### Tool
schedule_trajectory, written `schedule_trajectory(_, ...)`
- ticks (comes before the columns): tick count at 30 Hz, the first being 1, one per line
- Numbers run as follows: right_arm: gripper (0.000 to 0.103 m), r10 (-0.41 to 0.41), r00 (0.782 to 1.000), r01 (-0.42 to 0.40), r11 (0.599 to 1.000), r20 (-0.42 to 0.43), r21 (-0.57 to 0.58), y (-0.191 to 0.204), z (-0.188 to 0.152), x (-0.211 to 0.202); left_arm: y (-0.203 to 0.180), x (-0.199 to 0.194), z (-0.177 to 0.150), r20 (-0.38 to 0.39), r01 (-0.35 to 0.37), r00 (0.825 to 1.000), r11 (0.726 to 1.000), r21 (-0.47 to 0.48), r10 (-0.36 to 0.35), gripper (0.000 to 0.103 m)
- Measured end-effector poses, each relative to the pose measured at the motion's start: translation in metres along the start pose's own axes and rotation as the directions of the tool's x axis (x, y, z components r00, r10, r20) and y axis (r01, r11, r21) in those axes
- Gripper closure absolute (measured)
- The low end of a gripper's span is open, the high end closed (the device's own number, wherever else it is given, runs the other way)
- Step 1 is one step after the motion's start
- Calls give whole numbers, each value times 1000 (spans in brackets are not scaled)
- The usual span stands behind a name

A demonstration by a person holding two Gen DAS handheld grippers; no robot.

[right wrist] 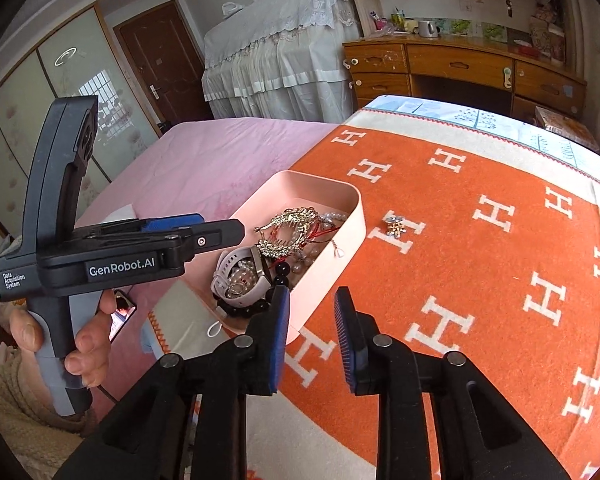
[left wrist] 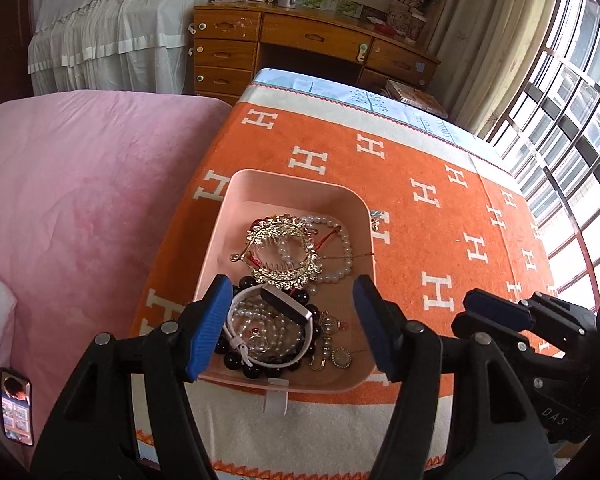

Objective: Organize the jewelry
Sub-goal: 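Open both tools to drop the rings into the pink box, then move the right tool from the box toward the blue flower brooch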

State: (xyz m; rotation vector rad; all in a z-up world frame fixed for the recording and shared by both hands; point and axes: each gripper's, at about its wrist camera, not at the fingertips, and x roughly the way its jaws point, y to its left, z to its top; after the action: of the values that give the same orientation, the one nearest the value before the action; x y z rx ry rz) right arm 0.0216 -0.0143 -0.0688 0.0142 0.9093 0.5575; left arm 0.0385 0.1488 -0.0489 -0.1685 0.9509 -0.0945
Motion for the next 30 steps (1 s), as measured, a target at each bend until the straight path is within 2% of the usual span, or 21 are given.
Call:
schedule_trajectory(8,78,-75,995,73,996,59,49,-32,-19,-39,-52,-6,-24,7,89,996,991,101,-91,43)
schedule_trajectory(11,78,-109,992,104,992,70,74,-50,-30,-54,-77,-2,-37,1,102,995,982,157,-104,43)
schedule_trajectory(15,78,-167,983,158,981,72,112,-78,-49,-74,-107,6,-49,-4,103,994,973,207,-105,43)
schedule_trajectory(17,68,-191,979,181,975,67,125,-90,-60,-82,-119,11,-53,-15,106,994,969,221,-105,43)
schedule_trajectory(20,64,-240,969,231,964,61,132,-104,-77,-89,-132,17,-60,-23,100,995,967,235,-97,43)
schedule_trajectory(26,64,-245,970,241,959,5,146,-124,-114,-87,-151,31,-74,-70,107,993,956,272,-91,43)
schedule_trajectory(30,64,-248,969,248,959,-19,139,-128,-126,-77,-155,40,-78,-95,106,992,955,278,-83,43)
